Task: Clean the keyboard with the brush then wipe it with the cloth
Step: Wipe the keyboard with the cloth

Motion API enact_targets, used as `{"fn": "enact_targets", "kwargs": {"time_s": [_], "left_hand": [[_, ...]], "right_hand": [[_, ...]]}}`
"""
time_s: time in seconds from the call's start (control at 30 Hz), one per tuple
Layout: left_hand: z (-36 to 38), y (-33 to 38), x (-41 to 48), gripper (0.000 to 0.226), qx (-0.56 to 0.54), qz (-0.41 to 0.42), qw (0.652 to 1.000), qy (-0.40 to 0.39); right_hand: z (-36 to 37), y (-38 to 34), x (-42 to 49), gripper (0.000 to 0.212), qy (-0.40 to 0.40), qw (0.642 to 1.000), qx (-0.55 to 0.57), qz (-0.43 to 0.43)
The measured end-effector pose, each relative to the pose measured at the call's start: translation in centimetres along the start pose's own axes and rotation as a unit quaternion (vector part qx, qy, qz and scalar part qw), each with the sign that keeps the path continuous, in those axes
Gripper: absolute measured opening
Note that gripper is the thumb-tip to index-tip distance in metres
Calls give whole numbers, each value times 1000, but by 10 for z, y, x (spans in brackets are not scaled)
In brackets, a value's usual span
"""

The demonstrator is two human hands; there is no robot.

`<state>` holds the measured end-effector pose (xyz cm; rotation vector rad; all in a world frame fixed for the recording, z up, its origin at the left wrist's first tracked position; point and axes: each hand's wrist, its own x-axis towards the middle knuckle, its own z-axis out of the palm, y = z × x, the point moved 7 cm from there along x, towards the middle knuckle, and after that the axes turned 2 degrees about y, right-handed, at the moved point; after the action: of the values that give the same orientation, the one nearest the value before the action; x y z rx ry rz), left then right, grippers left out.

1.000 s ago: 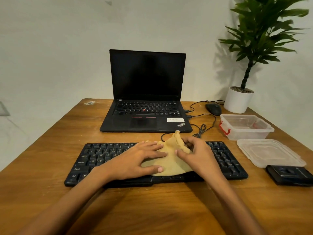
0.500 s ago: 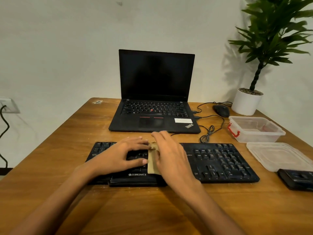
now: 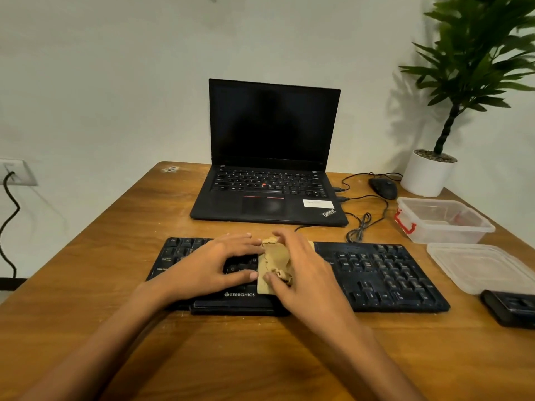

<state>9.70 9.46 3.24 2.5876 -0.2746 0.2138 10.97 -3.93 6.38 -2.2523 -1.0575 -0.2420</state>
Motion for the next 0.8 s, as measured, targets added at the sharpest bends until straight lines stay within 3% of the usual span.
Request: {"fn": "enact_targets", "kwargs": {"time_s": [0.17, 0.43, 0.63, 0.73, 0.8], "left_hand": [[2, -1, 1, 57, -10, 4, 1000, 5], [2, 2, 0, 52, -2, 8, 1000, 8], [0, 4, -1, 57, 11, 6, 1000, 21], [-1, 5, -2, 58, 10, 19, 999, 24], [-2, 5, -4, 57, -1, 18, 999, 30]], "right_hand": [[4, 5, -11, 58, -45, 999, 24, -4], [5, 2, 2, 59, 12, 998, 56, 5], [17, -3, -5, 67, -4, 999, 52, -4], [16, -6, -7, 64, -32, 994, 106, -2], [4, -1, -6, 56, -9, 984, 178, 19]]}}
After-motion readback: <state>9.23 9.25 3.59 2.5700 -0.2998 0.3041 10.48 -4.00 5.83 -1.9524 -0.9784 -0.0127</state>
